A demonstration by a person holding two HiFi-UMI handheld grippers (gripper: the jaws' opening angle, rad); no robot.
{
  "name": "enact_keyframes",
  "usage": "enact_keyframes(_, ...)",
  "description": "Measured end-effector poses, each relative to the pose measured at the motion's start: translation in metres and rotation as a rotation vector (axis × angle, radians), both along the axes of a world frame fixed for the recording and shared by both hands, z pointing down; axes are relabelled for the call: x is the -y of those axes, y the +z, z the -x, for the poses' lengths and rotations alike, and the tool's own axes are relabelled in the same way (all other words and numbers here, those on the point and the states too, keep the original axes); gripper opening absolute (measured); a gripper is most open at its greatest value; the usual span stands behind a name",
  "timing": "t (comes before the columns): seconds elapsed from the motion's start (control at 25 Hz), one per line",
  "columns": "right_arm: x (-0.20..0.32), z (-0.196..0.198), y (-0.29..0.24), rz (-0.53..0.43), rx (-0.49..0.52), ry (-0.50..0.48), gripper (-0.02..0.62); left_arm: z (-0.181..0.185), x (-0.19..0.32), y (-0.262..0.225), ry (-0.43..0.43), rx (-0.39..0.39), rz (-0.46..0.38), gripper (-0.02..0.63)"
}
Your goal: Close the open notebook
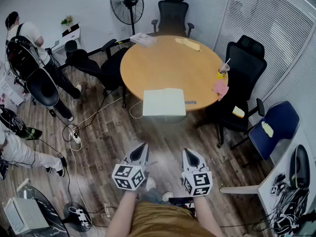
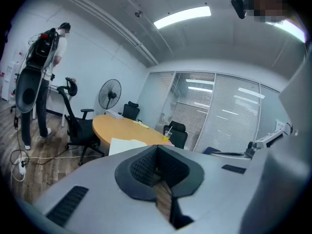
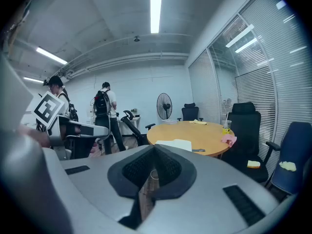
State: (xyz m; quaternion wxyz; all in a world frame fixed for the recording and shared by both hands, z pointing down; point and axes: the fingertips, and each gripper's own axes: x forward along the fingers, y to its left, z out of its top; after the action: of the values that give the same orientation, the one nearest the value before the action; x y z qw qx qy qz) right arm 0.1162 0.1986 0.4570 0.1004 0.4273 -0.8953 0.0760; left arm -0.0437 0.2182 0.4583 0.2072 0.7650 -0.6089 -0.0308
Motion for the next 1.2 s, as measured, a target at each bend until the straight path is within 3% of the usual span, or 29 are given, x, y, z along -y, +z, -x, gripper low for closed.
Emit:
enact_keyframes(0.08, -0.003, -0.001, 0.002, 0.003, 0.0, -0.006, 0.012, -0.005, -0.006, 0.001, 0.023, -0.024, -0.01, 0.023)
enact_keyframes(0.2, -0.006, -0.001, 0.004, 0.009, 0.002, -0.021, 0.012, -0.017, -0.012, -0.003, 0.145, -0.217, -0.047, 0.023)
enact_keyframes(0.28, -0.007, -0.002, 0.004, 0.009, 0.002, -0.029, 0.012, -0.015, -0.011, -0.004, 0.144, -0.27, -0.063, 0.023)
enact_keyframes(0.48, -0.004, -0.016, -0.001, -0.002, 0.006, -0.016, 0.012, -0.013, -0.003, 0.003, 0.061, -0.025, -0.035, 0.023)
enact_keyframes(0.6, -0.001, -0.021, -0.004, 0.001, 0.015, -0.009, 0.012, -0.008, 0.0, 0.007, 0.021, 0.065, -0.019, 0.031)
enact_keyframes(0.76, 0.0, -0.025, -0.002, 0.007, 0.023, 0.0, 0.012, -0.001, 0.002, 0.007, -0.016, 0.074, -0.009, 0.118)
enact_keyframes(1.2, 0.039, -0.005, 0.019, 0.041, 0.024, -0.037, 0.012, 0.024, 0.04, 0.032, -0.042, 0.026, 0.034, 0.118)
